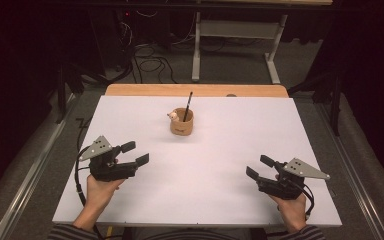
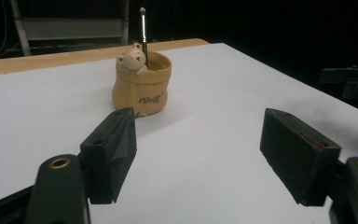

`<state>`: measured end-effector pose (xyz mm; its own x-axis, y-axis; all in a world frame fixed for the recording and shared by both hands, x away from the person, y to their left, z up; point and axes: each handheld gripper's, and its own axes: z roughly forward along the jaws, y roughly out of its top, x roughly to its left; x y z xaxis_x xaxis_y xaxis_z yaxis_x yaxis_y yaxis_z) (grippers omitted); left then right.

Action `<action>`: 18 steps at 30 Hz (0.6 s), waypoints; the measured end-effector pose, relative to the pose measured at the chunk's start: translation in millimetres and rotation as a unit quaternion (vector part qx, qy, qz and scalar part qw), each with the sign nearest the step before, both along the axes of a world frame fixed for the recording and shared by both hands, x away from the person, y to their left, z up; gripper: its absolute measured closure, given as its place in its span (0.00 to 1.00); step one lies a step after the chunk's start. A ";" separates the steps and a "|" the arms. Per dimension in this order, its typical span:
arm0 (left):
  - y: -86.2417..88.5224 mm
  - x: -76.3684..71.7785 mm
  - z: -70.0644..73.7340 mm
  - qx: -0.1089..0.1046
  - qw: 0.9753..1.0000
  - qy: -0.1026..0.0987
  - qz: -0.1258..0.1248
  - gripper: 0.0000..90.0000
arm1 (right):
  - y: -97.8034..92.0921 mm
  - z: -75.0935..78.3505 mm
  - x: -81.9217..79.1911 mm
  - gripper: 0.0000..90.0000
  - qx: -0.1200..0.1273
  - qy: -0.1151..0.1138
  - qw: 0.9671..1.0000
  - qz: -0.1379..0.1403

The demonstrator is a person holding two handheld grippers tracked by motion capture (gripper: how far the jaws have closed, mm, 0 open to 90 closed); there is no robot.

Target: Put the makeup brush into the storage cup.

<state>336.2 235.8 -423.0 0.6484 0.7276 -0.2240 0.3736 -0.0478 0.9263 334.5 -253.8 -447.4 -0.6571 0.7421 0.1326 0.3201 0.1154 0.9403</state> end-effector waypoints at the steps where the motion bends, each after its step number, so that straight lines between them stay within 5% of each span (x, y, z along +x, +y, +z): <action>1: 0.3 -0.1 -0.9 0.001 1.000 0.001 0.001 0.31 | 0.0 0.0 -0.1 0.34 0.000 0.000 1.000 0.000; 18: 2.0 -1.6 -11.3 0.008 1.000 0.006 0.008 0.30 | -0.3 0.2 -1.1 0.34 0.000 -0.002 1.000 -0.002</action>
<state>334.6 237.9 -434.4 0.6346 0.7410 -0.2195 0.3859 -0.0577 0.9207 333.4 -254.1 -447.2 -0.6545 0.7447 0.1306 0.3167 0.1132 0.9417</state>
